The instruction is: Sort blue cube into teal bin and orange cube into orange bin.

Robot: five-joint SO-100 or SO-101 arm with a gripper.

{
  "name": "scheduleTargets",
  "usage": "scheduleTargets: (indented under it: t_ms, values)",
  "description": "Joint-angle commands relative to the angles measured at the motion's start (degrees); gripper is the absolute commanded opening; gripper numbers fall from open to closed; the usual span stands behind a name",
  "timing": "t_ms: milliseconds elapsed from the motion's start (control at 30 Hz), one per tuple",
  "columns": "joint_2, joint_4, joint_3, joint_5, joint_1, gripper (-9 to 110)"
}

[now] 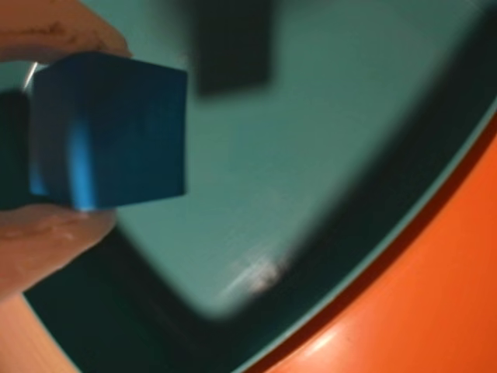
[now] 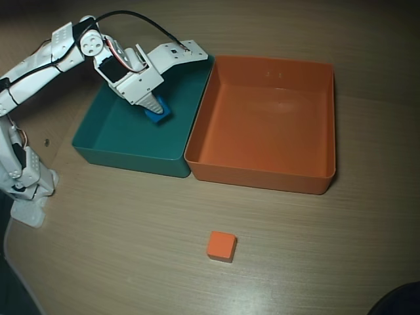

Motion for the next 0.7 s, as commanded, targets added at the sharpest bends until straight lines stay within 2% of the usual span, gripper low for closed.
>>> scheduleTargets:
  t_ms: [0,133,567,667]
  values:
    - [1.23,0.0,-2.2,-0.35,-0.09,30]
    - [1.41,0.0,-2.2,-0.35,-0.09,36]
    - [4.92,-0.26,-3.16,-0.35,0.88,36]
    - [8.17,-0.44,-3.16,0.18,1.32,30]
